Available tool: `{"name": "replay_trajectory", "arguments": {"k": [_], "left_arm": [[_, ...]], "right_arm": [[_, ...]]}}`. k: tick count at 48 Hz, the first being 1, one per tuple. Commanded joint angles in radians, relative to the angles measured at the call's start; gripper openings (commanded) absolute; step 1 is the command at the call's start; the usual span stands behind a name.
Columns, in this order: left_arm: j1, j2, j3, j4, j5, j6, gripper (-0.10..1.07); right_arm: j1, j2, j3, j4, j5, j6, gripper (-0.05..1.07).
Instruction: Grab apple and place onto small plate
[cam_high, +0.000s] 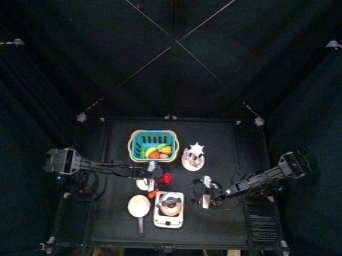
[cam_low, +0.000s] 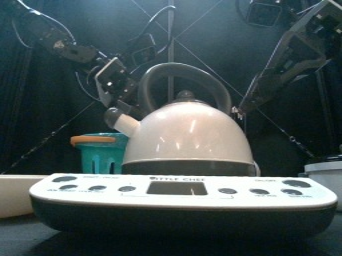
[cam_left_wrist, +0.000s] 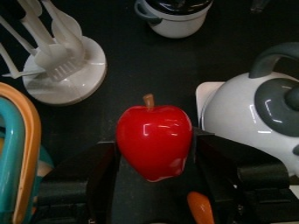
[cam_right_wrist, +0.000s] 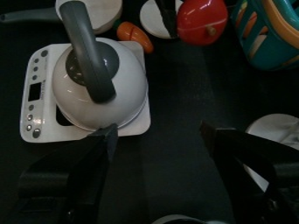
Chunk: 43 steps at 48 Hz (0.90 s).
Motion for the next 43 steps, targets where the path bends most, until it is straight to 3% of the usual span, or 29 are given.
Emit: {"name": "replay_trajectory", "arguments": {"k": [1, 22, 37, 43], "left_arm": [[0.002, -0.058, 0.008, 0.002, -0.014, -0.003, 0.71], [-0.012, -0.17, 0.14, -0.009, -0.043, -0.005, 0.71], [-0.057, -0.225, 0.285, -0.12, -0.041, -0.006, 0.71], [-0.061, -0.207, 0.299, -0.169, -0.041, -0.005, 0.71]], "right_arm": [[0.0, -0.009, -0.008, -0.002, -0.002, 0.0, 1.04], [0.0, -0.002, -0.008, -0.002, -0.002, 0.0, 1.04], [-0.002, 0.0, -0.009, 0.011, -0.002, -0.005, 1.04], [-0.002, 0.005, -0.009, 0.011, -0.002, -0.005, 1.04]]}}
